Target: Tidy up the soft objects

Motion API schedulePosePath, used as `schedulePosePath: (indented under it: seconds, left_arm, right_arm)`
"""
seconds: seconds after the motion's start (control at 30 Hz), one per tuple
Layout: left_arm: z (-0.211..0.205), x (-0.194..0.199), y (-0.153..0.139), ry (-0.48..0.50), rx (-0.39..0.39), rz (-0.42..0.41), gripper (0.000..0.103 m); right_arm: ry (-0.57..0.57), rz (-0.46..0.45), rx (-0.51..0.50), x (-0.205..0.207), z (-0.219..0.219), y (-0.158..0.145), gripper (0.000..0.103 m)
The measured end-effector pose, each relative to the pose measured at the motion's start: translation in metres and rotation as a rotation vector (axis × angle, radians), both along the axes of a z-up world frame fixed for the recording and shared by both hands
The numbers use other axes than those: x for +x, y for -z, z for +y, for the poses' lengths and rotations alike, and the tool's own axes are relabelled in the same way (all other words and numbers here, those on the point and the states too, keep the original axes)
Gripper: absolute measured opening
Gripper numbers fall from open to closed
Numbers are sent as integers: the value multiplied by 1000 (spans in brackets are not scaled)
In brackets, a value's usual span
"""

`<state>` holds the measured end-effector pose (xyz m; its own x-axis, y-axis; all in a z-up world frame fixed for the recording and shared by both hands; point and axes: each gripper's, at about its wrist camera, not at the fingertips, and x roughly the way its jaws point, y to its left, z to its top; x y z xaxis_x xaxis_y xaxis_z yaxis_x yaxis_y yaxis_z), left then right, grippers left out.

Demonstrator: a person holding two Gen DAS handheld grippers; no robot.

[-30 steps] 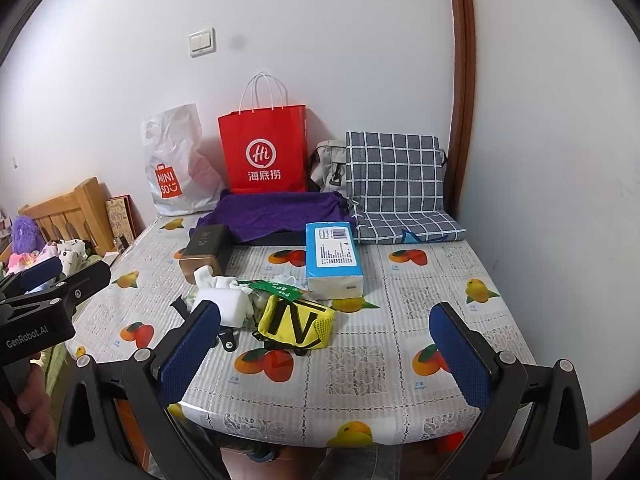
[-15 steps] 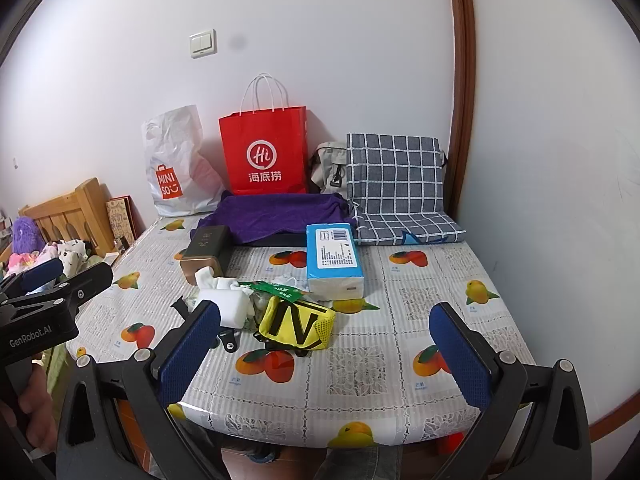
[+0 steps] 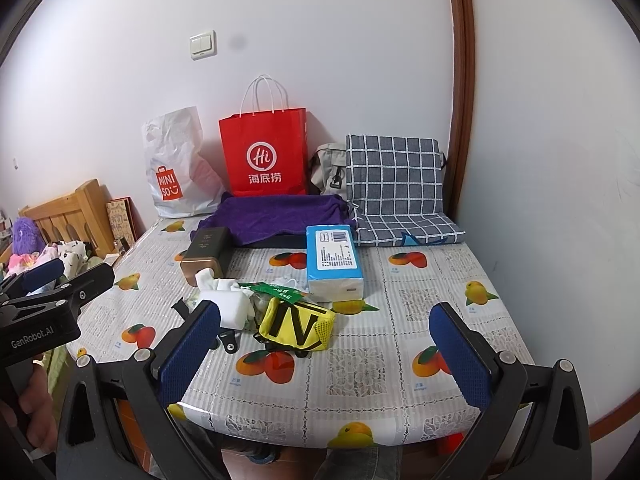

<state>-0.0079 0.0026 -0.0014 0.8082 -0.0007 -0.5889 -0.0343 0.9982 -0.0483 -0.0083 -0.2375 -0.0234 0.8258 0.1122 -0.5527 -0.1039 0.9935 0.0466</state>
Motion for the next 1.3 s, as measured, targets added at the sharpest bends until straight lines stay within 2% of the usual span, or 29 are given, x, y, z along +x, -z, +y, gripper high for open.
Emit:
schedulePosePath:
  seconds: [0.8,1.3]
  left_arm:
    - [2,-2,-1,-4,4,2,103]
    - [6,10,4,-18,7,24,103]
  right_arm:
    - [-2,-8,4,1,2,-7,103]
    - [-17,-28,3,2,3,3,103]
